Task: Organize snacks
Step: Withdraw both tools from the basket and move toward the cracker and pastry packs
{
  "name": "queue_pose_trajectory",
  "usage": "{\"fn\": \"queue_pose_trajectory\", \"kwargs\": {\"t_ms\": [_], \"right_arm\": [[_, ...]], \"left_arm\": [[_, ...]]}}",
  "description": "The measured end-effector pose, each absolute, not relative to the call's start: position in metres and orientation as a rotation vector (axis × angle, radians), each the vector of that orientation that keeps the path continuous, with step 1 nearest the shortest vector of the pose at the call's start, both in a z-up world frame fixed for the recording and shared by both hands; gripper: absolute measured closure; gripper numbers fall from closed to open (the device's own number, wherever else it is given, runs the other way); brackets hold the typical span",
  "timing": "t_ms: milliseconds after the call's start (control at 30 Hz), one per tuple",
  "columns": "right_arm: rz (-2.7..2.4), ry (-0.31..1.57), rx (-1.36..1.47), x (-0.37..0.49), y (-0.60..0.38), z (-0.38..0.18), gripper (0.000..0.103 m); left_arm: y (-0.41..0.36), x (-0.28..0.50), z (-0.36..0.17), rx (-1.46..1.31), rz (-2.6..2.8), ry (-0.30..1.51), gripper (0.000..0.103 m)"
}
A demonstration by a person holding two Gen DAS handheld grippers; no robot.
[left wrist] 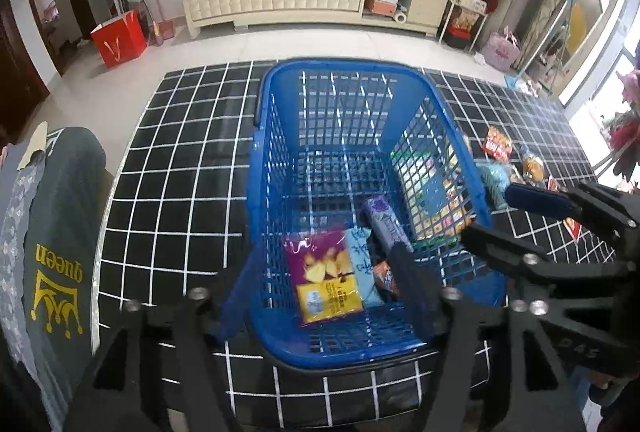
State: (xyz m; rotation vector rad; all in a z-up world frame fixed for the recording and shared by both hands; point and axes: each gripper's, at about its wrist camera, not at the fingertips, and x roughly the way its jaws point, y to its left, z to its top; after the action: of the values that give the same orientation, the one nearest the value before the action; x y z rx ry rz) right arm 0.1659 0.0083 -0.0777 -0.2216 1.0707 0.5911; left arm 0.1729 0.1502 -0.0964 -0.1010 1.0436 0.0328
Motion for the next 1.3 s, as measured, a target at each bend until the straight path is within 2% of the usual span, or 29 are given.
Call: {"fn": "queue_pose_trajectory", "kwargs": {"t_ms": [67,433,667,967,1300], "right_arm": [[0.583,1.059,-0.205,0.165,-0.001,-0.072,0.041],[0.521,1.027,-0.170,0.155,-0.049,-0.051,0.040],[0.417,1.027,-0.140,0.152,-0.115,-0.049,0.040],[0.313,1.082,-0.082,0.161,-0.193,-0.074,0.040],[0.280,1.163,-0.039,0.195,-0.239,-0.118,0.040]], "left_arm": [[0.148,0.174,-0.095,-0.089,0.049,1.040,0.021],[0.107,0.167,-0.070,-0.028,0.024,0.999,0.019],[0.060,0.174,-0.064,-0.006,-0.047,1.012,0.019],[-0.022,0.196,-0.083,0.050,-0.137,1.051,0.019],[-0.062,0.240,-0.131,0.003,-0.165,1.161,0.019]]}}
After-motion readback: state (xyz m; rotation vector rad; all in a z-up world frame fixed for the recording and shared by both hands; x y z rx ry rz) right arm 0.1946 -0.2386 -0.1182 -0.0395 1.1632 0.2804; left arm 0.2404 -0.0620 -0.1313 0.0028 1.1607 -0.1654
